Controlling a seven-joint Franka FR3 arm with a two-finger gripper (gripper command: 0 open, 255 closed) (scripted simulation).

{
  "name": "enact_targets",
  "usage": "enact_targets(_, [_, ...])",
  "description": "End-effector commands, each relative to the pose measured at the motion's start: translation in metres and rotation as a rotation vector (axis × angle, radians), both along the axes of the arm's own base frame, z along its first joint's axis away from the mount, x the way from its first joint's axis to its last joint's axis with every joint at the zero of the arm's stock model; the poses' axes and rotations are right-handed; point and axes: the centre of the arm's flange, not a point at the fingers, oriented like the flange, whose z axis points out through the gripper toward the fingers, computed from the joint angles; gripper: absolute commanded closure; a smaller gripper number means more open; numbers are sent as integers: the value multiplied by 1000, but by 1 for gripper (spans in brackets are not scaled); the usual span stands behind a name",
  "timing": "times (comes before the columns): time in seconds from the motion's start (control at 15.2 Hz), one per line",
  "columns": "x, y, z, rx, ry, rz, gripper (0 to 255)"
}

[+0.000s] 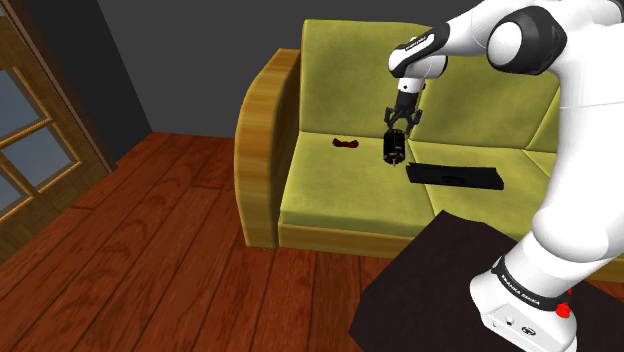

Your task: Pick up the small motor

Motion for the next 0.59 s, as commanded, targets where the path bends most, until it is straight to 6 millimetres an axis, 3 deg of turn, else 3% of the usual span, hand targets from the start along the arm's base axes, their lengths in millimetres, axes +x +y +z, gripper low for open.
enact_targets(0.0, [0,0,11,0,-1,0,255])
enact_targets(0.4, [0,0,43,0,-1,0,255])
enact_targets(0.53, [0,0,43,0,-1,0,255])
